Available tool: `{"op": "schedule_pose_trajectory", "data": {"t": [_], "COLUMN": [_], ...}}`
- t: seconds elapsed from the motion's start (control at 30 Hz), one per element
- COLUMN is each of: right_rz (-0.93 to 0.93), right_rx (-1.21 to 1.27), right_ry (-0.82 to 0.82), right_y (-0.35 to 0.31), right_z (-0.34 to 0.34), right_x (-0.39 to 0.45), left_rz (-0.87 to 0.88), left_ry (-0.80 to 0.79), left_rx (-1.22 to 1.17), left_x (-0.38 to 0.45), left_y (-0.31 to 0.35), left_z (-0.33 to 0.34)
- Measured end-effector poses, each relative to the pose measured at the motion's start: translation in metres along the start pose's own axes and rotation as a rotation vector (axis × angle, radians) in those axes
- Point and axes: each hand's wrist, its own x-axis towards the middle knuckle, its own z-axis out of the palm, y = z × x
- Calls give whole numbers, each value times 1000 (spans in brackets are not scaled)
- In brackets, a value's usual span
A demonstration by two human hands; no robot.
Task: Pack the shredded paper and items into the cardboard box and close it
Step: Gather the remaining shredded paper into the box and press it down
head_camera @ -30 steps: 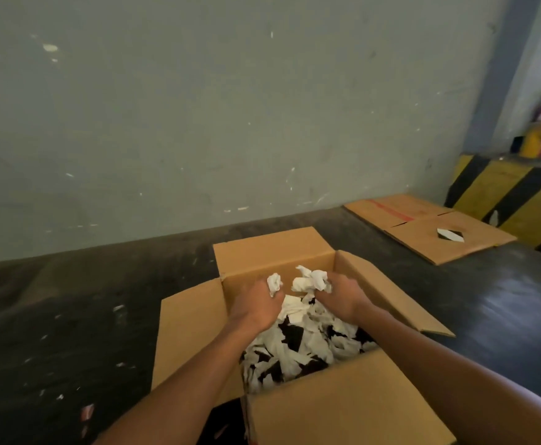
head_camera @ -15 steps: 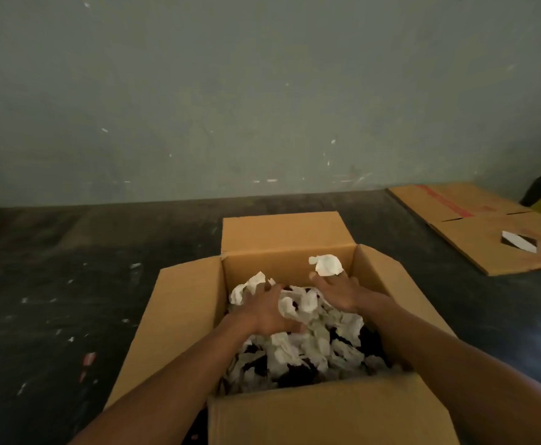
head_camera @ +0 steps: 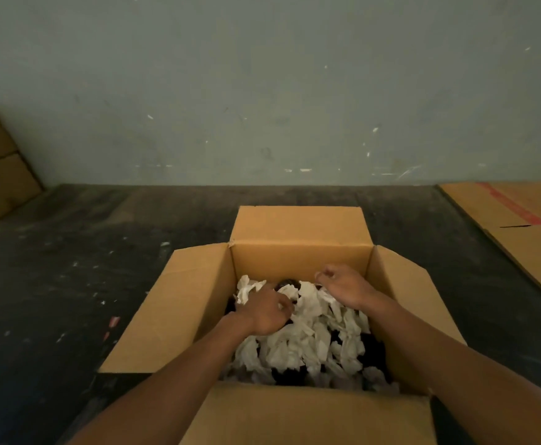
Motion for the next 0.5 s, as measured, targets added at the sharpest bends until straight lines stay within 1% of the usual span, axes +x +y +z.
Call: {"op": "schedule_pose_trajectory", "data": {"t": [0.03,0.1,0.17,0.27,0.37,0.43,0.5], "right_rz": [7,39,101,174,187,174,163], "right_rx": [58,132,73,32,-152,-333,-425], "right_ry": [8,-66,-149,-181,-255,-284,-321], "right_y": [1,1,7,26,43,52,62], "right_z": [2,6,19,43,73,88,94], "right_x": [1,0,3,21,38,48,58], "left_rz": [-50,-137,-153,-166,-169,-169,-174], "left_ry": [-19,-47,-91,-220,-302,-321,-332], "left_rx": [53,169,213,268,307,330,360], "left_x": [-2,-6,-8,-6,-1,5,8], "left_y": [0,-1,-3,-7,-10,-10,-8], "left_z": [3,11,21,40,55,57,57]}}
